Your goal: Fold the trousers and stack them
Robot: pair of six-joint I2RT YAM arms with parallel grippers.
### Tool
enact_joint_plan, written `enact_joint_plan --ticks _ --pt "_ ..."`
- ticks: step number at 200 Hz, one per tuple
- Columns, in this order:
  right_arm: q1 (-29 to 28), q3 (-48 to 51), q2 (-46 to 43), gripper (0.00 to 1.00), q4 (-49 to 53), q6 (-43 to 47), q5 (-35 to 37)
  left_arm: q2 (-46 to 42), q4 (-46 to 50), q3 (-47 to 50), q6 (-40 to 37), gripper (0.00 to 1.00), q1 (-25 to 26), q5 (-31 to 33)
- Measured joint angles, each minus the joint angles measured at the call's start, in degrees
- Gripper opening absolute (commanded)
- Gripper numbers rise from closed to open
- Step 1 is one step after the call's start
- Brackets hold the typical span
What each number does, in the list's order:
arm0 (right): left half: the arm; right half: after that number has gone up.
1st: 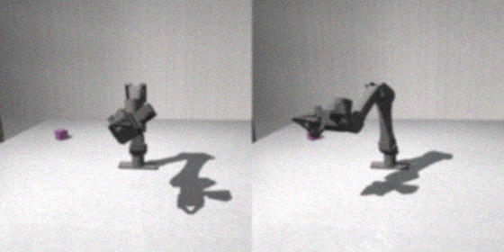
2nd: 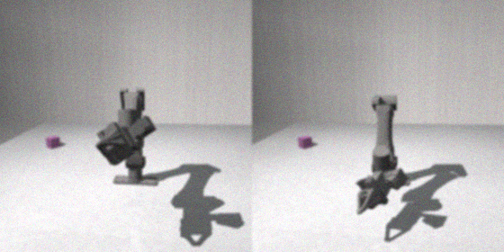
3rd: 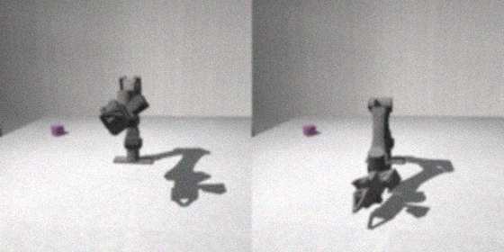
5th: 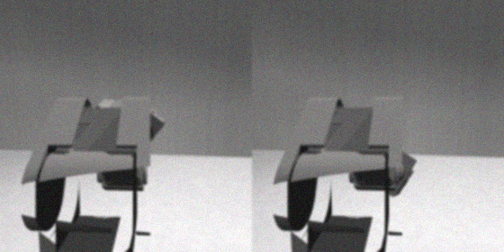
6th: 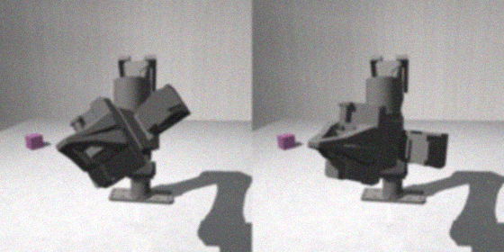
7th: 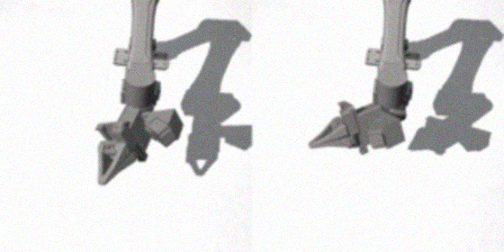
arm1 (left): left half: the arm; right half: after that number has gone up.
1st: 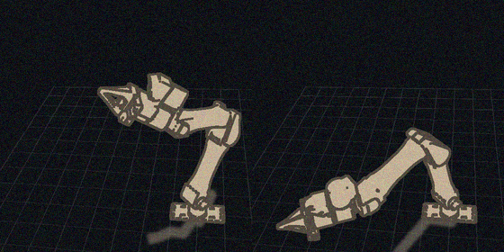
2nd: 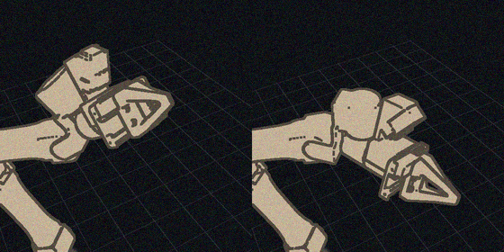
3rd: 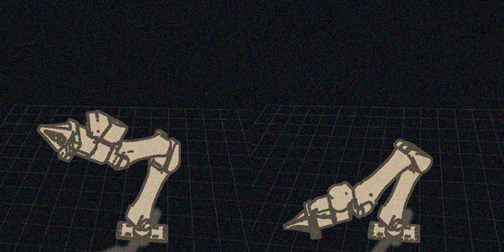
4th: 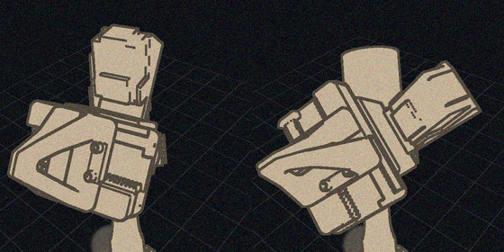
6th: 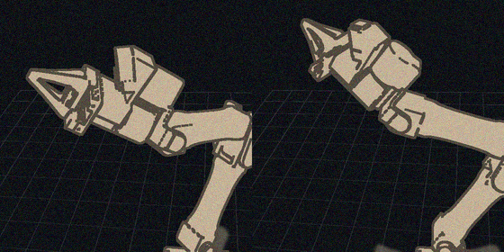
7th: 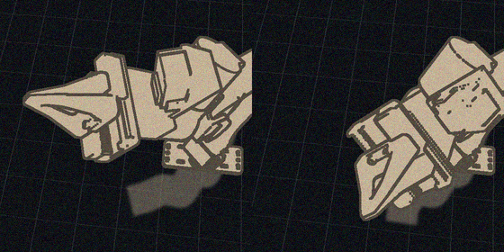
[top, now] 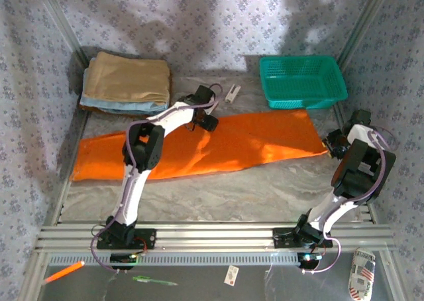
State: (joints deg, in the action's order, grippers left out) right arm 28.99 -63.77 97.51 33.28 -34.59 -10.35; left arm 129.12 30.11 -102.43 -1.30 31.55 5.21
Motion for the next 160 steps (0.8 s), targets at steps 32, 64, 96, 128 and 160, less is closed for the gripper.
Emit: enact_joint_plan --ticks 32,64,96,128,160 --pt "-3.76 1.55 -7.26 0.37 0.94 0.07 1.07 -16.0 -0.24 13.09 9.38 0.86 0.13 4.55" --pt "-11.65 1.49 -9.14 0.07 0.28 0.37 0.7 -32.61 -1.92 27.69 22.71 0.82 0.04 7.41" --pt "-14.43 -1.27 1.18 0.0 -0.31 0.79 -0.2 -37.0 -5.03 45.83 34.36 0.81 -0.09 7.67" --pt "-13.09 -2.95 8.52 0.0 -0.52 0.55 -1.38 -37.97 -9.84 55.43 42.14 0.78 -1.44 7.43" --pt "-9.55 -3.08 9.01 0.0 -0.5 0.17 -4.26 -41.33 -15.91 60.41 46.03 0.76 -5.05 5.4"
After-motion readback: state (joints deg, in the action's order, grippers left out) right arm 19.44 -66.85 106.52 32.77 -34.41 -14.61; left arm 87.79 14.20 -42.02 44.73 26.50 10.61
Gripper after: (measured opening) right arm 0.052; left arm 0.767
